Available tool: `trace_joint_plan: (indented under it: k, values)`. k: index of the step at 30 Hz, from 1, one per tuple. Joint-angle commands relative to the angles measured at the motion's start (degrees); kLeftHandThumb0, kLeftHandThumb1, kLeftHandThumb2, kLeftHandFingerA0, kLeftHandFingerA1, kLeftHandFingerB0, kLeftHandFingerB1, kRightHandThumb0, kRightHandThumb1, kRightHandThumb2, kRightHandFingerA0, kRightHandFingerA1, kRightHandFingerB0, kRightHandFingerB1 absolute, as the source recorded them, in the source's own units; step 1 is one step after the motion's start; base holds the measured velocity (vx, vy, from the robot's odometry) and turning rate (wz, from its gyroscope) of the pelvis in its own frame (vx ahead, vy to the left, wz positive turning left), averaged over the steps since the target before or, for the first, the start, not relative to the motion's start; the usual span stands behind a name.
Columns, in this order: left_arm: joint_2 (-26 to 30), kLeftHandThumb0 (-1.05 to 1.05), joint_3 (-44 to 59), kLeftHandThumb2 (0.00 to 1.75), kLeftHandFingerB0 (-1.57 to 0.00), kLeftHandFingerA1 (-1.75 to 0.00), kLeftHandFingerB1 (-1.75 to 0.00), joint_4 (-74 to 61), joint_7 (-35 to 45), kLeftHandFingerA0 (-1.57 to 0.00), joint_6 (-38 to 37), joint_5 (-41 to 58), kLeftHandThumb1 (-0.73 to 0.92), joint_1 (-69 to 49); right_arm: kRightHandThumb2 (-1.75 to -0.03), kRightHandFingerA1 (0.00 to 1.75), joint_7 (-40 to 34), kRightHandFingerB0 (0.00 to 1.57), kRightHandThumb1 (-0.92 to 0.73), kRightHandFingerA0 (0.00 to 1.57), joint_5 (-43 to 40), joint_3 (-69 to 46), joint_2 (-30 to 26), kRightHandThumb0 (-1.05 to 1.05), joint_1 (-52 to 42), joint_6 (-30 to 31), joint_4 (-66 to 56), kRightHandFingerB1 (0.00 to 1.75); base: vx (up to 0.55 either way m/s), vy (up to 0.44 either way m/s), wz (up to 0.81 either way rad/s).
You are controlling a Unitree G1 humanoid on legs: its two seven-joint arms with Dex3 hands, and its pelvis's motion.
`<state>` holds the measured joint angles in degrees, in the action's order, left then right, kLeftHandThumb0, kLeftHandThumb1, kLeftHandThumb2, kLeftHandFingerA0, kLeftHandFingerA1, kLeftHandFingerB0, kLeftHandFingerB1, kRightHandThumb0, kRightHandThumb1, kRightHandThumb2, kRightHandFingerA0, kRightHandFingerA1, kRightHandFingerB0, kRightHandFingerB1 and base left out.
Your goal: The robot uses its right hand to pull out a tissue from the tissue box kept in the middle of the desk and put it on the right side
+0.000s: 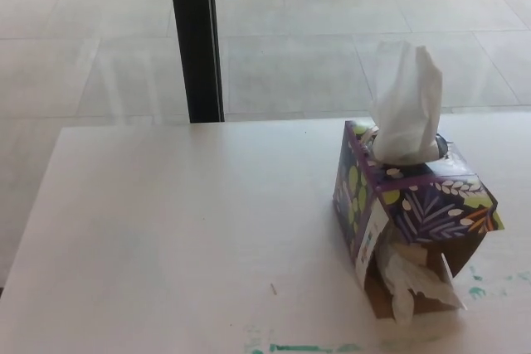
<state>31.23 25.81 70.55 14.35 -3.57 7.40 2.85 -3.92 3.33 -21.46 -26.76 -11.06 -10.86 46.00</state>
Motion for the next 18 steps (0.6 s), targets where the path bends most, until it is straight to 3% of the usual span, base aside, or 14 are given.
trace_joint_plan:
  k: [1, 2, 3, 5, 6, 7, 8, 12, 13, 14, 15, 16, 18]
  values:
    - [1.5, -0.57, 0.6, 0.63, -0.47, -0.64, -0.47, 1.1, 2.1, -0.53, 1.0, 1.8, 0.79, -0.3, -0.59, 0.92, 3.5, 0.58, -0.64, 0.69, -6.1, -5.4, -4.9, -0.59, 2.6, 1.8, 0.8, 0.55, 0.0, 0.0, 0.0]
    - [1.5, -0.57, 0.5, 0.63, -0.47, -0.63, -0.47, 1.3, 2.0, -0.54, 1.2, 1.8, 0.78, -0.2, -0.93, 0.74, 4.9, 0.28, -0.55, 0.42, -7.2, -6.7, -6.8, -0.77, 3.8, 3.0, -0.9, 0.58, 0.0, 0.0, 0.0]
    - [1.5, -0.57, 0.5, 0.63, -0.46, -0.63, -0.47, 1.3, 2.0, -0.54, 1.2, 1.8, 0.78, -0.1, -0.61, 0.89, 5.1, 0.23, -0.69, 0.43, -7.7, -7.7, -7.7, -0.78, 4.0, 4.2, -4.2, 0.5, 0.0, 0.0, 0.0]
    - [1.5, -0.57, 0.4, 0.63, -0.46, -0.63, -0.47, 1.5, 2.3, -0.54, 1.0, 1.8, 0.78, -0.9, -0.61, 0.89, 5.0, 0.23, -0.69, 0.43, -7.7, -8.6, -7.5, -0.78, 2.3, 5.4, -8.7, 0.5, 0.0, 0.0, 0.0]
    - [1.5, -0.57, 0.4, 0.63, -0.46, -0.62, -0.46, 1.6, 2.5, -0.54, 0.3, 1.7, 0.78, -1.7, -0.92, 0.68, 5.0, 0.12, -0.55, 0.26, -8.2, -9.4, -8.0, -0.77, 2.7, 7.5, -13.6, 0.51, 0.0, 0.0, 0.0]
    - [1.5, -0.57, 0.7, 0.63, -0.47, -0.64, -0.49, 1.5, 2.7, -0.51, 0.4, 2.2, 0.78, -2.0, -0.88, 0.73, 4.4, 0.07, -0.56, 0.29, -9.9, -10.6, -10.7, -0.74, 7.9, 17.0, -26.6, 0.42, 0.0, 0.0, 0.0]
    - [1.5, -0.57, 0.7, 0.63, -0.47, -0.64, -0.48, 1.5, 2.6, -0.52, 0.5, 2.2, 0.78, -2.0, -0.93, 0.65, 5.1, 0.03, -0.56, 0.18, -9.6, -10.2, -12.1, -0.82, 9.7, 18.2, -28.9, 0.42, 0.0, 0.0, 0.0]
    - [1.4, -0.56, 0.6, 0.63, -0.48, -0.65, -0.48, 1.4, 2.1, -0.53, 0.5, 2.0, 0.78, -2.0, -0.91, 0.65, 5.2, 0.1, -0.57, 0.16, -7.7, -8.6, -13.9, -0.87, 14.6, 23.3, -36.9, 0.51, 0.0, 0.0, 0.0]
    - [1.3, -0.56, 0.7, 0.99, -0.42, -0.7, -0.6, 1.1, 2.0, -0.5, 0.4, 2.1, 0.62, -2.4, -0.9, 0.61, 6.2, 0.09, -0.55, 0.17, -8.8, -7.8, -14.4, -0.82, 17.5, 24.7, -39.0, 0.47, 0.0, 0.0, 0.0]
    - [1.4, -0.55, 0.7, 0.63, -0.47, -0.65, -0.48, 1.3, 1.6, -0.51, 1.0, 2.1, 0.79, -2.1, -1.01, 0.5, 7.0, 0.0, -0.43, 0.0, -3.7, -3.2, -16.9, -0.37, 23.4, 24.5, -42.2, 0.51, 0.0, 0.0, 0.0]
    - [1.4, -0.55, 0.7, 0.63, -0.47, -0.65, -0.48, 1.2, 1.6, -0.51, 1.0, 2.1, 0.79, -2.1, -1.01, 0.5, 7.1, 0.0, -0.43, 0.0, -3.6, -3.2, -16.8, -0.37, 23.4, 24.9, -42.4, 0.51, 0.0, 0.0, 0.0]
    - [1.4, -0.55, 0.6, 0.63, -0.47, -0.64, -0.48, 1.2, 1.7, -0.52, 0.9, 2.0, 0.79, -2.2, -0.88, 0.5, 7.8, 0.05, -0.53, 0.19, -3.5, -1.6, -16.8, -0.72, 27.1, 25.6, -43.0, 0.37, 0.0, 0.0, 0.0]
    - [1.5, -0.56, 0.7, 0.63, -0.47, -0.65, -0.48, 1.3, 2.2, -0.51, 0.9, 2.2, 0.79, -2.2, -0.89, 0.5, 10.7, 0.06, -0.56, 0.16, -3.0, 2.9, -17.9, -0.74, 35.2, 27.4, -44.2, 0.35, 0.0, 0.0, 0.0]
